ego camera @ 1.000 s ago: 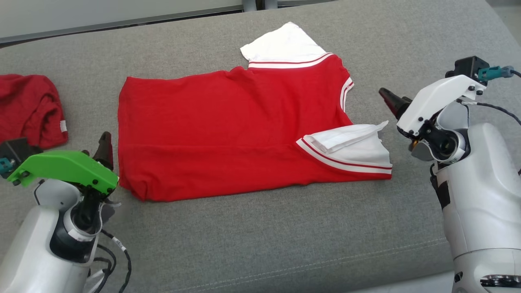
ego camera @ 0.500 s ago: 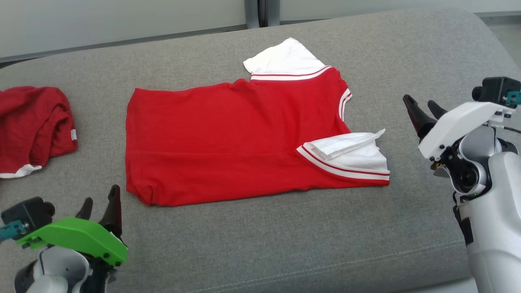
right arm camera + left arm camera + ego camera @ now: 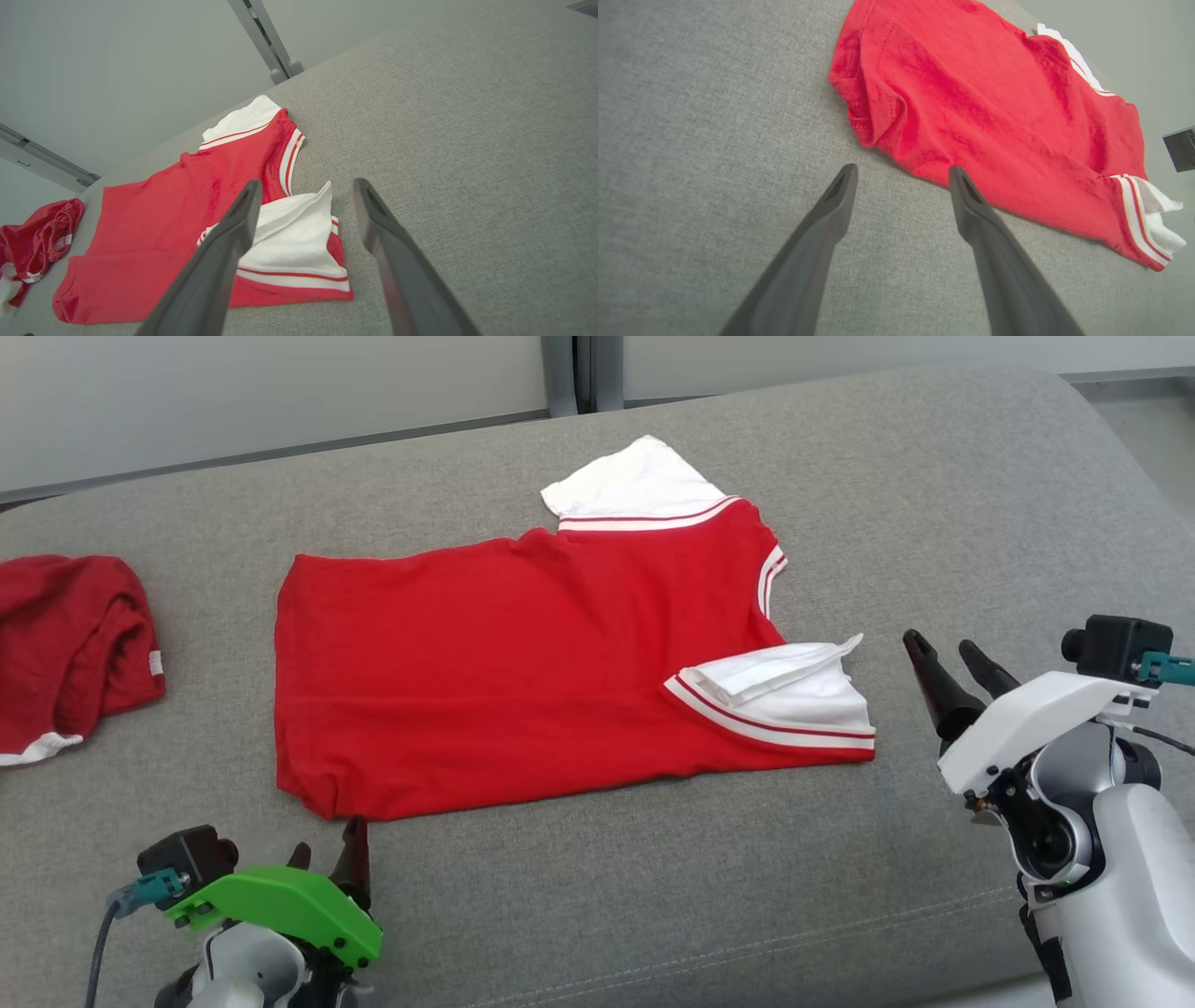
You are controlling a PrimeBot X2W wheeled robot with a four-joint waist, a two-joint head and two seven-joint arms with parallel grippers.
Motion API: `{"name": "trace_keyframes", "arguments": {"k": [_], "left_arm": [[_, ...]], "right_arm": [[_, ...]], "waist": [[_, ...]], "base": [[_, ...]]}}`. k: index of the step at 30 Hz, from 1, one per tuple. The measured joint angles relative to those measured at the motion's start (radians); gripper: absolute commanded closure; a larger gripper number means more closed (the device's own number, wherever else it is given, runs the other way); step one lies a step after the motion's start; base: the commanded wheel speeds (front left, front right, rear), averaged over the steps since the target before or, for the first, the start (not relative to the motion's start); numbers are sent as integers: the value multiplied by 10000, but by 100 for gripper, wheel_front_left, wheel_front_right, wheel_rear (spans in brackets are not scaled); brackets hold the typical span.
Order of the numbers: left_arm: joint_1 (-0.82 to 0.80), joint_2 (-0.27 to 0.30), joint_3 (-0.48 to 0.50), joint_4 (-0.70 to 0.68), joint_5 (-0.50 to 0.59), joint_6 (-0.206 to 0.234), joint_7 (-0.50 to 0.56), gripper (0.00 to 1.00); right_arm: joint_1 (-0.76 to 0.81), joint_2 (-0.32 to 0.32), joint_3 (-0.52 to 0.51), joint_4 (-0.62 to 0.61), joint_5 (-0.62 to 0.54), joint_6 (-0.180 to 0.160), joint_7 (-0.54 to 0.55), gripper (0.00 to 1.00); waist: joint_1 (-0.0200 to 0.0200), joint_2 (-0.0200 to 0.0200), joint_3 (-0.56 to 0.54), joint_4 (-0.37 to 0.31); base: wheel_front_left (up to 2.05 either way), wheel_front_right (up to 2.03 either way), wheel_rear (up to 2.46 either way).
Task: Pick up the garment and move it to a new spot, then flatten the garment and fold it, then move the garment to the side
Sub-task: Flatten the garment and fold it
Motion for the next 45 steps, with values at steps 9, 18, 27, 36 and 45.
{"name": "trace_keyframes", "arguments": {"k": [9,18,27,36,45], "left_arm": [[-1037,-1030,516,2339,-648,-307,-355,0],[-1803,-1453,1430,3891,-1235,-767,-1106,75],[-1949,-1639,1710,4456,-1496,-1396,-1415,100],[-1937,-1822,1567,4197,-1505,-1565,-1492,100],[-1962,-1912,1267,3701,-1256,-1572,-1521,100]], "right_arm": [[339,268,165,-238,174,0,-374,0],[510,364,79,-263,387,0,-625,0],[697,575,44,-23,963,0,-880,0],[541,656,224,1233,976,0,-1323,0],[-475,713,656,3574,880,0,-1651,0]], "waist": [[0,0,271,-364],[0,0,707,-729],[0,0,806,-586],[0,0,913,-206],[0,0,1143,144]], "base": [[0,0,0],[0,0,0],[0,0,0],[0,0,0],[0,0,0]]}}
